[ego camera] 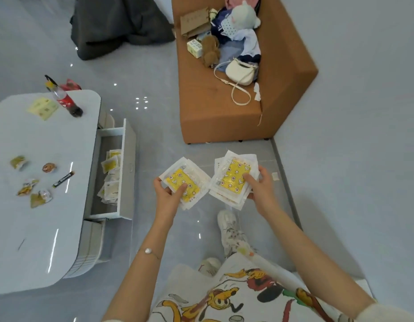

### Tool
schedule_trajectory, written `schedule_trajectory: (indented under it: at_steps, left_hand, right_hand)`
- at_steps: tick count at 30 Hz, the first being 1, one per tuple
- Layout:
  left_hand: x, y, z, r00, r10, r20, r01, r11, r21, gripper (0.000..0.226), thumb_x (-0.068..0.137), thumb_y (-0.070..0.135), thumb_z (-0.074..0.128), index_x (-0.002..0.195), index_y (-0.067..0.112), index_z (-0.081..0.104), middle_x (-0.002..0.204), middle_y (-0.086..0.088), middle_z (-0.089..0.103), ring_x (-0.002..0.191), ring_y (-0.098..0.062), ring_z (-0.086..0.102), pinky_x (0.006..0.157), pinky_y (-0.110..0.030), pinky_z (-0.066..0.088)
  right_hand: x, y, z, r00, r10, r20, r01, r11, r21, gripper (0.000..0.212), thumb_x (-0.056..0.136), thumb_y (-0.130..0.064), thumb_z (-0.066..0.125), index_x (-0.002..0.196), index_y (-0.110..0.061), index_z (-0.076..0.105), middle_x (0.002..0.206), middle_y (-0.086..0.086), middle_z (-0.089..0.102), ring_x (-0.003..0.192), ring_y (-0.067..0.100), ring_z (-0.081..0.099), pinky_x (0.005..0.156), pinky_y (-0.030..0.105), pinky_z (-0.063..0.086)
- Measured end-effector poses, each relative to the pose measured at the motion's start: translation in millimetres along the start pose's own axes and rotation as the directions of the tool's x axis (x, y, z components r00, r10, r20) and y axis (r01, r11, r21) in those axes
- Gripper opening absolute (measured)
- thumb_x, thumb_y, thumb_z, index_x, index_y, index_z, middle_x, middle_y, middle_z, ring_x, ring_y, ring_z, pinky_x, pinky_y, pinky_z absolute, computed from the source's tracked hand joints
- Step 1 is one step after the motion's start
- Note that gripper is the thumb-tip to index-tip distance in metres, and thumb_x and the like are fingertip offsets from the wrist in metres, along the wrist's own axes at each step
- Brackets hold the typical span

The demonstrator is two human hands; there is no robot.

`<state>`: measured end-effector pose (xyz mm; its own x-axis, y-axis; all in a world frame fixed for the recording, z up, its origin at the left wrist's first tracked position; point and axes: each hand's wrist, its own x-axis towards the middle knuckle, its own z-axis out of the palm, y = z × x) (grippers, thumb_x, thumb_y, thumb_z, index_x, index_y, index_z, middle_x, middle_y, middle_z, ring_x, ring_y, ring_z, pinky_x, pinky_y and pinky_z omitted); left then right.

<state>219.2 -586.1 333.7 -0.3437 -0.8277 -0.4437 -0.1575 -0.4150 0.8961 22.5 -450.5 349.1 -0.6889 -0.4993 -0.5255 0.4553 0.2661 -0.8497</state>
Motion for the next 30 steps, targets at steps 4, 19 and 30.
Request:
schedule_trajectory:
  at_steps: [4,19,30]
  left_hand:
    - [34,6,-8,0.994,-0.014,-0.113,0.008,0.998,-0.056,0.058,0.085,0.011,0.071,0.128,0.022,0.034,0.12,-0.006,0.063,0.102,-0.021,0.066,0.085,-0.041,0.057]
    - [141,66,4,0.85,-0.099,-0.517,-0.097,0.936,-0.339,0.052,0.089,0.014,0.067,0.124,0.027,0.031,0.115,-0.004,0.066,0.098,-0.021,0.068,0.082,-0.04,0.057]
    - [194,60,-67,0.678,-0.222,-0.701,-0.133,0.901,-0.414,0.049,0.091,0.011,0.064,0.128,0.018,0.032,0.109,0.002,0.062,0.095,-0.017,0.066,0.079,-0.04,0.057]
  right_hand:
    - [48,-18,36,0.993,0.009,0.119,-0.002,0.998,-0.063,0.041,0.091,-0.013,0.061,0.127,-0.021,0.043,0.113,0.004,0.065,0.088,0.021,0.07,0.071,0.043,0.059]
    - [208,-136,161,0.856,0.072,0.513,0.066,0.967,-0.246,0.039,0.092,-0.01,0.06,0.127,-0.019,0.047,0.113,0.003,0.065,0.091,0.019,0.069,0.064,0.036,0.057]
    - [268,-130,311,0.737,0.244,0.63,0.022,0.923,-0.384,0.038,0.09,-0.011,0.062,0.126,-0.019,0.05,0.111,0.005,0.067,0.098,0.026,0.067,0.078,0.046,0.056]
